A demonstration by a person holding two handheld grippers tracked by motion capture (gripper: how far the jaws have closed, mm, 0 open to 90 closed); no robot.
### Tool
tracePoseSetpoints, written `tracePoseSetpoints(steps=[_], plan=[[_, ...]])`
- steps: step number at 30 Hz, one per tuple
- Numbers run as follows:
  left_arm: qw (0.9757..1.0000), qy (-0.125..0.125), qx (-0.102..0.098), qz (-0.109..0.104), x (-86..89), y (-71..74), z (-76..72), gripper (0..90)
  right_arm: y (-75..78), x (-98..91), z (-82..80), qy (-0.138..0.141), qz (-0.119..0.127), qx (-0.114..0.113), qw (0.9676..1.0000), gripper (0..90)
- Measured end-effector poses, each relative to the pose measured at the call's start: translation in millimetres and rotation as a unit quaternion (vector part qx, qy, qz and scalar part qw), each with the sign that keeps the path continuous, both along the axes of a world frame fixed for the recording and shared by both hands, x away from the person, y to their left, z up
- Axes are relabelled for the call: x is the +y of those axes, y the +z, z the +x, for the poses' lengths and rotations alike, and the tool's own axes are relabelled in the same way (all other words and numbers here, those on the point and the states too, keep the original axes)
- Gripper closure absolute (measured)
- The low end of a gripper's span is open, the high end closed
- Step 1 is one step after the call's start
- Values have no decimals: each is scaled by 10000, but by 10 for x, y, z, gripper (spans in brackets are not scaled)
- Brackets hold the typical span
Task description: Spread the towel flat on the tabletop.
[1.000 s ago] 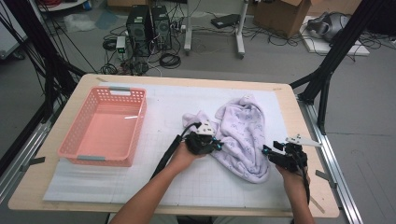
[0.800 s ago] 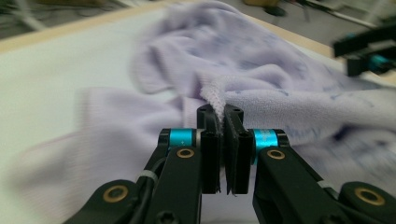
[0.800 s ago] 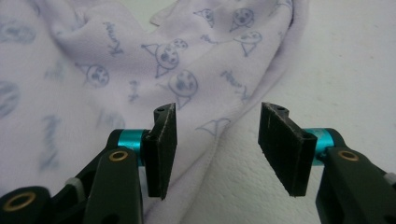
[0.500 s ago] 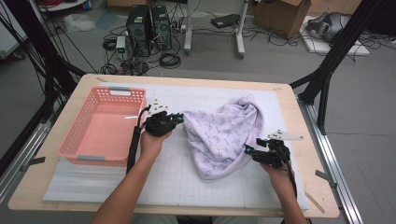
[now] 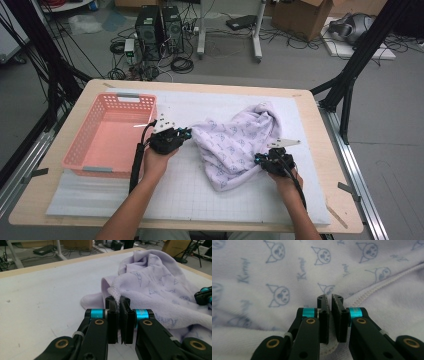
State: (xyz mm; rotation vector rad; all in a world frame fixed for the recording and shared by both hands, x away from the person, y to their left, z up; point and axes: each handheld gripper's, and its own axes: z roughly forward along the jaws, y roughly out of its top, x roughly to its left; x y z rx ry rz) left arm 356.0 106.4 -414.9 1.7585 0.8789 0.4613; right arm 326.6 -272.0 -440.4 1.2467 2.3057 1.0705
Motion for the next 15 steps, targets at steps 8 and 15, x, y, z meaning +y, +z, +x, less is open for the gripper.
tracePoseSetpoints(steps=[8,15], plan=[[9993,-379,-20,-34,53,-47,-371,858,125,-310,-397,73,-68,-195,9998,857],[9989,-452,9,-130,-48,48,-217,858,306,-425,-267,-106,-190,-590,9980,857]])
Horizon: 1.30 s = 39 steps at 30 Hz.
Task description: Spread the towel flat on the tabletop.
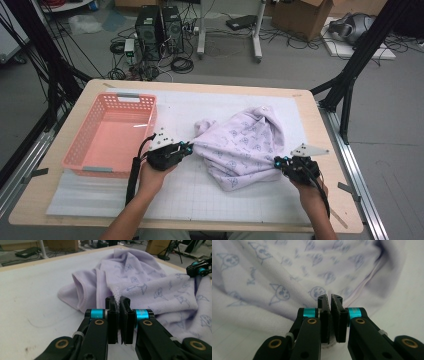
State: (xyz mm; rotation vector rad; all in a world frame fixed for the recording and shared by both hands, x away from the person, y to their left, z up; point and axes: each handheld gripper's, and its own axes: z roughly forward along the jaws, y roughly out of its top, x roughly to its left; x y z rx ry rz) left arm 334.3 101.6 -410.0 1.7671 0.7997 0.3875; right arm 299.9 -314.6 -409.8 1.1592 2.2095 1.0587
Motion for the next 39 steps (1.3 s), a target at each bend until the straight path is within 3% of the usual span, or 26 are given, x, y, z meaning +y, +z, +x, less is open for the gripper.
tracePoseSetpoints(steps=[1,5,10,15,18,19,21,22,24,27,29,32,36,39], plan=[[9999,28,69,-122,-16,18,71,858,30,2,83,-42,11,-106,9999,858],[9998,101,169,-104,-100,97,390,858,111,-15,453,-428,21,-287,9987,858],[9995,213,201,76,-266,149,744,857,88,-109,847,-887,78,-342,9954,858],[9984,346,363,241,-383,89,1013,856,65,-142,1063,-1290,23,-406,9908,859],[9979,356,497,191,-419,21,1058,816,27,-157,1105,-1439,135,-346,9889,855],[9973,328,648,144,-422,5,1061,705,12,-150,1103,-1422,143,-280,9893,838],[9961,192,854,57,-421,-16,1039,514,7,-124,1070,-1339,63,-248,9907,698],[9965,114,824,79,-419,-20,1007,468,23,-111,1048,-1309,33,-230,9911,617],[9977,93,655,151,-417,-34,923,421,82,-92,976,-1174,129,-258,9927,548],[9958,-78,878,254,-412,-58,892,349,203,-19,835,-939,69,-409,9947,488],[9958,-62,848,342,-435,-91,868,340,259,22,712,-797,93,-548,9953,465],[9937,-105,941,605,-504,-176,879,335,246,55,519,-664,209,-505,9963,434],[9915,-198,1043,756,-617,-294,894,359,29,125,267,-509,254,-176,9982,393],[9895,-322,1053,937,-679,-343,880,483,-191,189,165,-413,331,174,9984,375]])
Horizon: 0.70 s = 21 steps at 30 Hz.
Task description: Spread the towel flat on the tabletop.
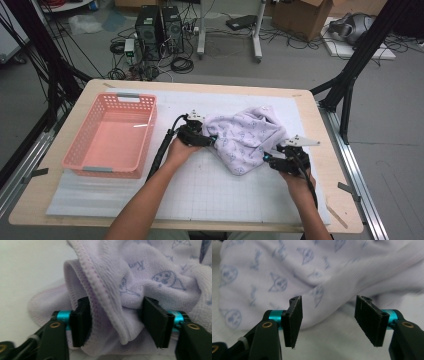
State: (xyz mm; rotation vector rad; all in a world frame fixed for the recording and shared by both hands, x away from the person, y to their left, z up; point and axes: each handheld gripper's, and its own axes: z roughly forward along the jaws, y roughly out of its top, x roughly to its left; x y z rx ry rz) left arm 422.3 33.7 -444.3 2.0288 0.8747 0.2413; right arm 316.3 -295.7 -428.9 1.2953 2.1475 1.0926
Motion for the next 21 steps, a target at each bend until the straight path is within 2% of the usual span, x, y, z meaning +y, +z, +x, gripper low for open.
tracePoseSetpoints(steps=[2,3,4,5,7,9,13,15,19,21], plan=[[9997,-41,-133,190,-12,-6,-28,618,-91,36,-16,34,54,136,9999,363],[9996,-36,-176,205,1,1,-35,710,-135,65,-16,68,93,204,9997,354],[9997,-7,-142,206,20,10,-39,747,-168,101,-5,121,26,294,9995,351],[9997,25,-146,217,46,19,-52,760,-193,139,13,180,-61,354,9992,350],[9997,141,-119,171,115,26,-101,769,-207,209,34,209,-129,326,9992,364],[9995,290,-120,82,212,29,-179,772,-202,277,63,272,-170,297,9990,408],[9987,494,-125,-29,417,70,-370,776,-193,355,106,344,-180,259,9989,439],[9984,536,-189,-26,500,92,-473,777,-187,382,120,373,-149,270,9988,445],[9978,607,-223,-109,618,96,-652,778,-168,522,117,636,135,240,9976,438],[9980,588,-168,-179,661,87,-724,778,-172,637,124,802,30,237,9965,447]])
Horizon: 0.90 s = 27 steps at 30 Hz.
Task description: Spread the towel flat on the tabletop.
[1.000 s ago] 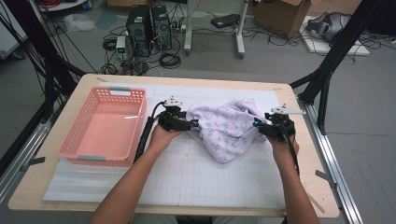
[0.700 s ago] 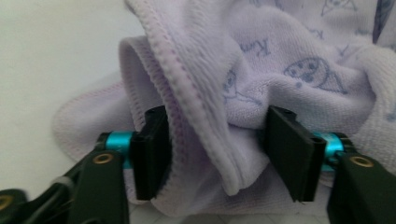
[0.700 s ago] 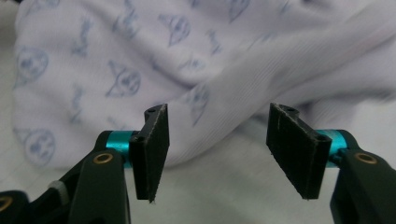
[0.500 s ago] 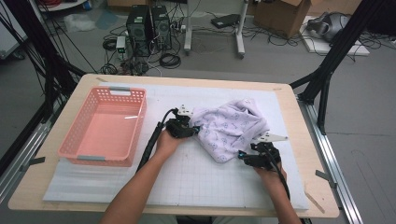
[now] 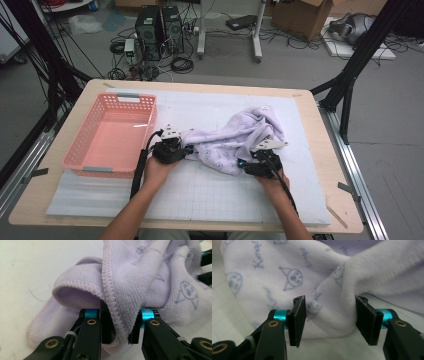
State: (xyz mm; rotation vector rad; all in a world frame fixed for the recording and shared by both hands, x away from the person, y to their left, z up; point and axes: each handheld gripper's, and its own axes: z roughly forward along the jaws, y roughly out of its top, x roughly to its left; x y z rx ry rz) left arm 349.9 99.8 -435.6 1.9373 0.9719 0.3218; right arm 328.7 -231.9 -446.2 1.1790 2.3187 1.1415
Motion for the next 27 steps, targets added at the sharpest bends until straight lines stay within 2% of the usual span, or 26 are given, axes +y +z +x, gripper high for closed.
tracePoseSetpoints(steps=[2,4,5,7,9,12,16,18,22,25,27], plan=[[10000,-7,4,-72,33,-6,-79,777,-21,95,17,65,-76,37,9999,551],[9999,-49,54,-128,64,-15,-140,777,-37,154,24,75,-156,-38,9998,674],[9998,-56,49,-157,82,-17,-170,777,-34,168,26,152,-159,-47,9997,795],[9997,-73,68,-238,108,-19,-227,777,-22,171,16,261,-205,-87,9994,830],[9994,-130,123,-308,129,-20,-281,777,16,123,-8,370,-245,-25,9990,842],[9988,-350,123,-308,126,-11,-357,775,101,-48,-121,400,-171,-51,9990,844],[9951,-887,93,-424,71,17,-440,769,211,-354,-328,338,-98,-145,9993,844],[9920,-1136,132,-529,9,41,-471,765,267,-491,-406,247,-110,-157,9995,844],[9849,-1606,88,-646,-157,109,-519,760,431,-751,-546,-36,-24,-351,9994,845],[9804,-1787,29,-833,-279,167,-495,754,584,-935,-583,-339,101,-560,9978,845],[9790,-1779,-30,-992,-332,209,-442,751,678,-1018,-551,-528,175,-691,9961,844]])
